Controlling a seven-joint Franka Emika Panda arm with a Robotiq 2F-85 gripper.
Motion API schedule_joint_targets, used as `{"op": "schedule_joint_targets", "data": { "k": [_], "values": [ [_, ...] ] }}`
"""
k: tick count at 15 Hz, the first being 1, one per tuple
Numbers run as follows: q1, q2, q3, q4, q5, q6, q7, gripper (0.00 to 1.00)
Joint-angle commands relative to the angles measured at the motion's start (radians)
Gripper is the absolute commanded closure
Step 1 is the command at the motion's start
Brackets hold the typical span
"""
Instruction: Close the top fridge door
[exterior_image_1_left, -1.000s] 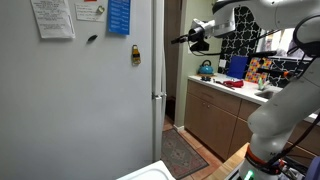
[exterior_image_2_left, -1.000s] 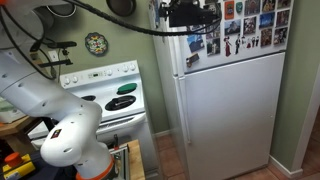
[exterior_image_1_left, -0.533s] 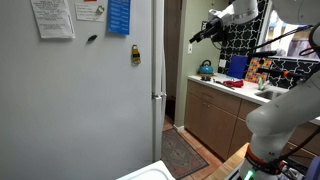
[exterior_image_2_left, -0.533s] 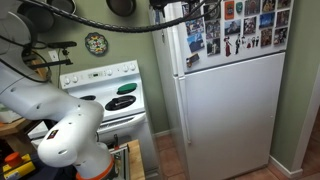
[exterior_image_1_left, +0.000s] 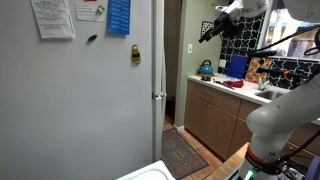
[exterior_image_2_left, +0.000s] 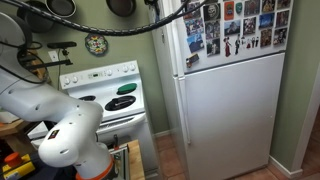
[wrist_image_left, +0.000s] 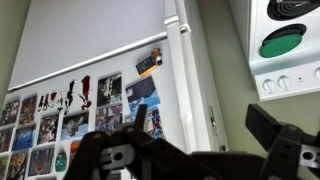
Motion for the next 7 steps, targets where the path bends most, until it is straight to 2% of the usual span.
{"op": "schedule_joint_targets", "data": {
  "k": [1, 7],
  "values": [
    [0.054, -0.005, -0.062, 0.028, 0.006, -0.062, 0.019, 0.0],
    [0.061, -0.003, -0.075, 0.029, 0.006, -0.032, 0.006, 0.0]
  ]
}}
